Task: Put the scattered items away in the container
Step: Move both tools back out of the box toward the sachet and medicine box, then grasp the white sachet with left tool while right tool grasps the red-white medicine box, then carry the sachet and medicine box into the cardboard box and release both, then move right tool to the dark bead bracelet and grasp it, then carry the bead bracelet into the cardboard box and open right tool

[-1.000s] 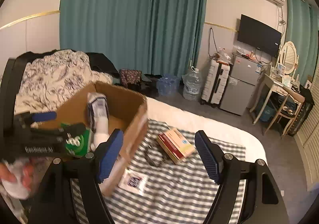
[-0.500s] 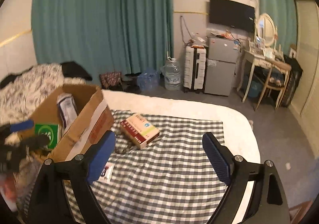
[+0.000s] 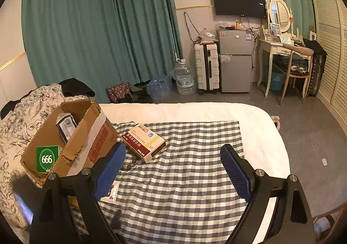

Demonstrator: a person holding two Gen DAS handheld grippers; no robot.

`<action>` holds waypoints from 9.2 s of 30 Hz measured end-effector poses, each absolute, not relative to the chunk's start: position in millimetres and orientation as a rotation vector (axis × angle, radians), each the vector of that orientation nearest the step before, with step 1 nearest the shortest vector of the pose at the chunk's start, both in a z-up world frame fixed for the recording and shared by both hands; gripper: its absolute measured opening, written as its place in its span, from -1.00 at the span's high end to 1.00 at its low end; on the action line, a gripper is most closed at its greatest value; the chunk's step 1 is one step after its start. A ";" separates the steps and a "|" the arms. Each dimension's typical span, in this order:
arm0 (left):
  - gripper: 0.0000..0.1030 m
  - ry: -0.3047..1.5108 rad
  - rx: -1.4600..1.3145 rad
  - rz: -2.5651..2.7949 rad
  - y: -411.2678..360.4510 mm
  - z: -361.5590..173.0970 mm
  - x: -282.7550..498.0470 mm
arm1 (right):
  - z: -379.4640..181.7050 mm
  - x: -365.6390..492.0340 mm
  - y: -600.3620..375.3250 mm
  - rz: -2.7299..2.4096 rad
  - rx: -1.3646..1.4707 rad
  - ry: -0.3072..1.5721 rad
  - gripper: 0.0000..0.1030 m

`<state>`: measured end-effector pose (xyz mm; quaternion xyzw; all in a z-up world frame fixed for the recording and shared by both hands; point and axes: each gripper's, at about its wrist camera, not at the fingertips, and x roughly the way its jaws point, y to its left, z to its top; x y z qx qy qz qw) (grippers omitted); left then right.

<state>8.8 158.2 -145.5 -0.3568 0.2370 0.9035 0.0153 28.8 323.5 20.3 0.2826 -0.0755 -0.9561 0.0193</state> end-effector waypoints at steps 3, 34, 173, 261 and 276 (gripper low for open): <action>-1.00 0.746 -1.206 2.817 150.3 -166.7 -6.4 | 19.9 29.3 327.9 -2.966 0.866 -0.258 -0.73; -1.00 0.275 -1.493 2.684 112.2 -185.0 -66.5 | -7.4 17.4 345.8 -2.922 0.976 -0.387 -0.73; -0.87 -0.385 -1.178 2.708 -122.2 -26.2 -86.0 | 54.6 -64.6 111.6 -2.562 0.720 -0.476 -0.76; -1.00 -0.116 -1.261 2.789 -34.3 -51.4 -50.5 | -46.9 -3.8 177.8 -2.620 1.145 0.177 0.78; -1.00 -0.368 -1.208 2.832 -102.6 -11.9 -35.0 | 93.0 34.1 107.5 -2.700 0.856 0.295 0.78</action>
